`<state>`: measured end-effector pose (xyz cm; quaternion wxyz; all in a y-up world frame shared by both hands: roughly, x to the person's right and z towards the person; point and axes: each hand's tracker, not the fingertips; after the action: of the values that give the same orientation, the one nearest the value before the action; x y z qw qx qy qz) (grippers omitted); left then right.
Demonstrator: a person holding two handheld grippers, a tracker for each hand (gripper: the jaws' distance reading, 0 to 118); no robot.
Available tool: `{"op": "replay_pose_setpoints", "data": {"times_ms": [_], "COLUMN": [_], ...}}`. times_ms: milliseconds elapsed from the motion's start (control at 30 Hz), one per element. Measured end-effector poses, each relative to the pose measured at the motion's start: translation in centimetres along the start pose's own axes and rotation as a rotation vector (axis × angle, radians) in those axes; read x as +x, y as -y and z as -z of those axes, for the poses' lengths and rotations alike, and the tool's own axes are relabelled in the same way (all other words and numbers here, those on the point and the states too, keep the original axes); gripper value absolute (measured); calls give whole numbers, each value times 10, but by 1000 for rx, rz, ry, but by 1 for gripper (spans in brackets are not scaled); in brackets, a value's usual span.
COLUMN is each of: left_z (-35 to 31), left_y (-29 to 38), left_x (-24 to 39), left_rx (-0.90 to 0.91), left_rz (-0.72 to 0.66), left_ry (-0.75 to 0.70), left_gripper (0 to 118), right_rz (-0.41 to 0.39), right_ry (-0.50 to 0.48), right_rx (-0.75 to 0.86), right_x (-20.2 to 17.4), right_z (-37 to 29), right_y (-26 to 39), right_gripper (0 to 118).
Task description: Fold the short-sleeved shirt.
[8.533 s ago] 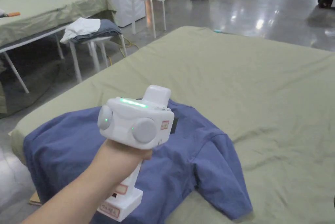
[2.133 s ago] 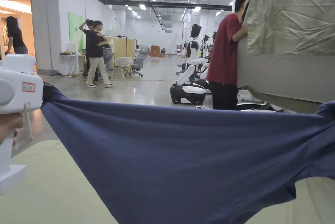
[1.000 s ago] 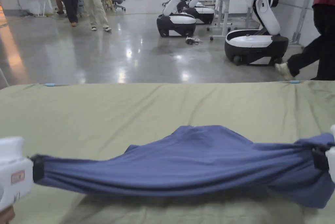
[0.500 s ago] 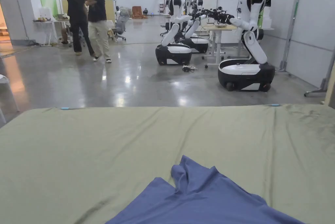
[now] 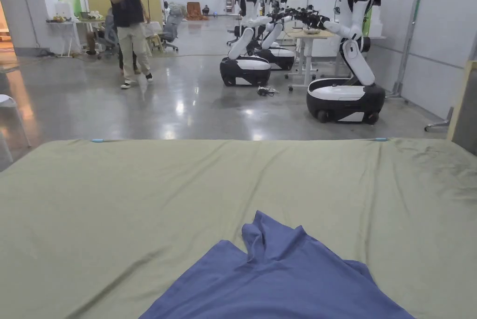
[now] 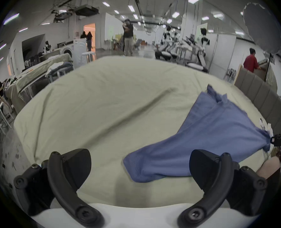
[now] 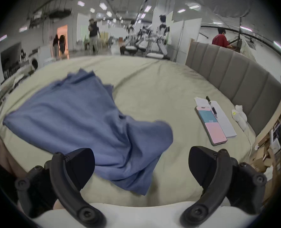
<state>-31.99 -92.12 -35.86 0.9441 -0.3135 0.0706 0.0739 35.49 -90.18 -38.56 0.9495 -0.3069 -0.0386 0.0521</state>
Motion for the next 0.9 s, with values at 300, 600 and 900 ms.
{"op": "replay_pose_setpoints", "data": {"times_ms": [300, 600, 900], "left_z": [-122, -108, 20], "left_y": [-22, 13, 23], "left_x": [52, 53, -9], "left_rx": [280, 199, -41], "left_rz": [40, 17, -141], "left_ry": [44, -15, -67], "left_gripper": [43, 2, 107], "right_rz": [22, -83, -120], "right_ry": [-46, -328, -398], "right_rx": [250, 250, 151], "right_x": [-47, -154, -187], "right_z": [-64, -90, -58], "right_y": [-40, -62, -60], "right_gripper": [42, 0, 0]}}
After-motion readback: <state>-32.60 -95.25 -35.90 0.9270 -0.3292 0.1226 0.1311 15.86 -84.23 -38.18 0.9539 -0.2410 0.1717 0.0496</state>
